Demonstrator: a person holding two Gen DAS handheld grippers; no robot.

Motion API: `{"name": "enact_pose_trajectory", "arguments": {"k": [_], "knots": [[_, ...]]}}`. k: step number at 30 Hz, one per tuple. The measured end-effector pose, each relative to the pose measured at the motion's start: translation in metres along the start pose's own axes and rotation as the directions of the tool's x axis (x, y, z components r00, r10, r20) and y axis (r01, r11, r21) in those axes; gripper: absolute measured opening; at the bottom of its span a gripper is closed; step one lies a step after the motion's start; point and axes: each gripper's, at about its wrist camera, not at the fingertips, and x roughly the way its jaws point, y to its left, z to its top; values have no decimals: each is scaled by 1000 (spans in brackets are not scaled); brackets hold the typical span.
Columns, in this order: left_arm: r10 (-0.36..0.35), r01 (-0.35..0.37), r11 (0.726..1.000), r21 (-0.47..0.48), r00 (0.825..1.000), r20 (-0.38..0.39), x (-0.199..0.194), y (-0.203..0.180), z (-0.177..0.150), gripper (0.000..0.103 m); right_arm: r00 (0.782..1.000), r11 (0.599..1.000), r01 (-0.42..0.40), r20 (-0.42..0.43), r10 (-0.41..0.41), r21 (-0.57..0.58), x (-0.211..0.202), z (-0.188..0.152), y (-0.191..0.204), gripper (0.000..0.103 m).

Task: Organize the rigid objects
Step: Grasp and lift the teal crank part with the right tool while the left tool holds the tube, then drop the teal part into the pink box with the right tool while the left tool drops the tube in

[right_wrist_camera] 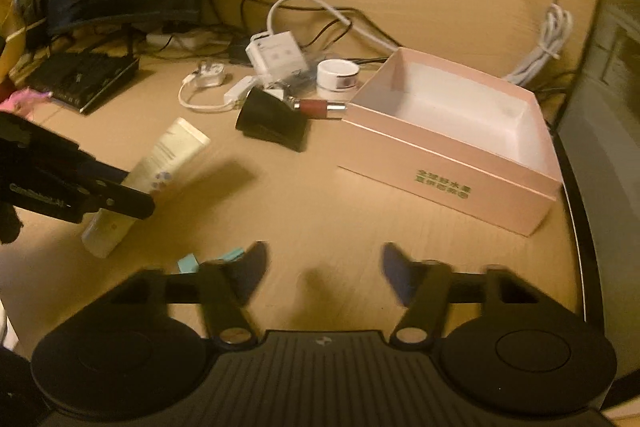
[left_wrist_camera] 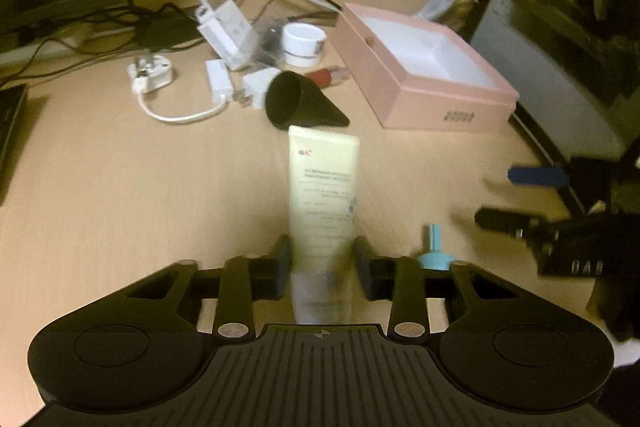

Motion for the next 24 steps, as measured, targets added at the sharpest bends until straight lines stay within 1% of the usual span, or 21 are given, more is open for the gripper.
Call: {"name": "enact_pose_trajectory", "arguments": {"k": [1,3,4,7,8,10,12,14,16,18,19,20,21,23,24], "knots": [[-3,3,1000,-22,1000,1,-2,3,0,14,1000,1000,-10,7,10,6,-1,-1,2,71],[-5,5,998,-60,1000,6,-6,8,0,13,999,999,-39,3,39,-11,0,-2,10,72],[0,1,998,-63,1000,8,-7,9,0,13,999,998,-50,0,50,-31,2,-1,15,74],[16,-16,998,-63,1000,5,-8,10,-2,13,996,990,-87,-25,85,-114,7,-1,33,76],[16,-16,998,-68,1000,-10,-7,10,-3,13,995,988,-95,-17,93,-123,7,-2,36,80],[13,-15,996,-87,1000,-22,-5,10,-7,18,995,989,-96,-20,94,-116,8,-1,37,81],[17,-20,996,-92,999,-33,-4,9,-9,22,994,992,-105,-30,103,-73,9,-1,34,81],[28,-31,995,-92,999,-35,-2,7,-9,24,989,989,-137,-55,134,-52,10,-3,34,81],[20,-24,996,-86,999,-47,1,5,-7,26,983,984,-172,-69,169,-53,9,-8,37,81],[19,-23,998,-54,997,-76,9,-2,-6,29,977,977,-199,-90,192,-72,8,-12,40,81],[27,-31,999,-31,994,-102,15,-6,-6,31,978,978,-190,-100,181,-89,9,-14,41,81],[40,-41,999,-5,993,-111,20,-10,-8,30,982,980,-172,-100,162,-105,9,-16,41,81],[64,-60,997,39,993,-98,22,-17,-8,30,987,982,-142,-90,131,-127,9,-17,40,81],[98,-90,992,91,991,-89,26,-27,-8,30,998,982,-39,-52,30,-184,9,-20,37,80],[106,-98,990,99,991,-85,27,-30,-8,30,999,978,19,-33,-26,-208,9,-21,36,80]]}}
